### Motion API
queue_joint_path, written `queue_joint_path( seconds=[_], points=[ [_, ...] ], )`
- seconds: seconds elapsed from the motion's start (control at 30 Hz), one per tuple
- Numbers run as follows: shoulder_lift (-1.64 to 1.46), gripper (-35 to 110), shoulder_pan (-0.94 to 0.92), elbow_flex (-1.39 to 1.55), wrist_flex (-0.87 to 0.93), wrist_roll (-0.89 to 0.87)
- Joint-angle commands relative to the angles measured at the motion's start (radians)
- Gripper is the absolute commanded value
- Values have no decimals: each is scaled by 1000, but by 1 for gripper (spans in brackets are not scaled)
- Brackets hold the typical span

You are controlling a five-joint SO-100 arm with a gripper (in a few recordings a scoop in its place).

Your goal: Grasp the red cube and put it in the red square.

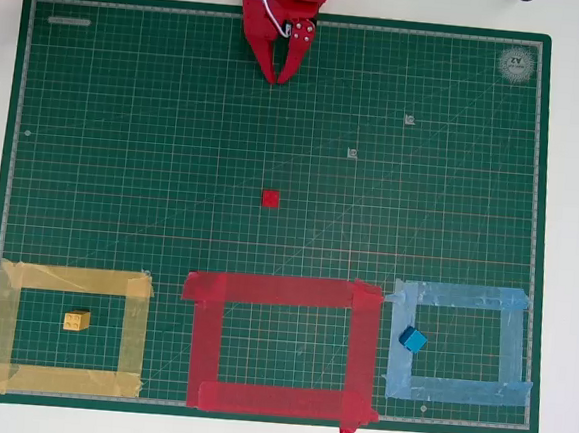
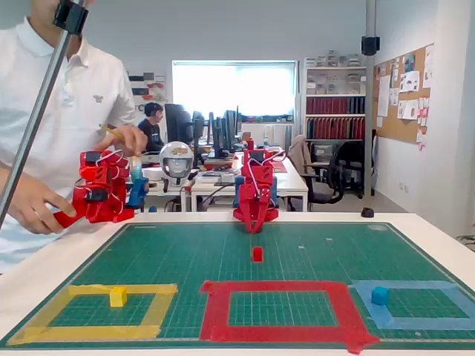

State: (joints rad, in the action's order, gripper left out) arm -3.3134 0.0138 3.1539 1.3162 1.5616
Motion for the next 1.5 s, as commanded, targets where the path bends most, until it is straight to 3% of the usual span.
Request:
queue_joint_path(
  seconds=[0.0,0.53,0.67,0.77,0.93,1.3,1.47],
  points=[
    [-37,0,-23,6,12,12],
    [5,0,20,5,3,20],
    [155,-1,37,-91,-169,74],
    [408,-1,38,-310,-287,86],
    [836,-1,32,-819,-247,78],
    [1707,0,-11,-1767,264,25],
    [1901,0,-14,-1928,305,17]
  ],
)
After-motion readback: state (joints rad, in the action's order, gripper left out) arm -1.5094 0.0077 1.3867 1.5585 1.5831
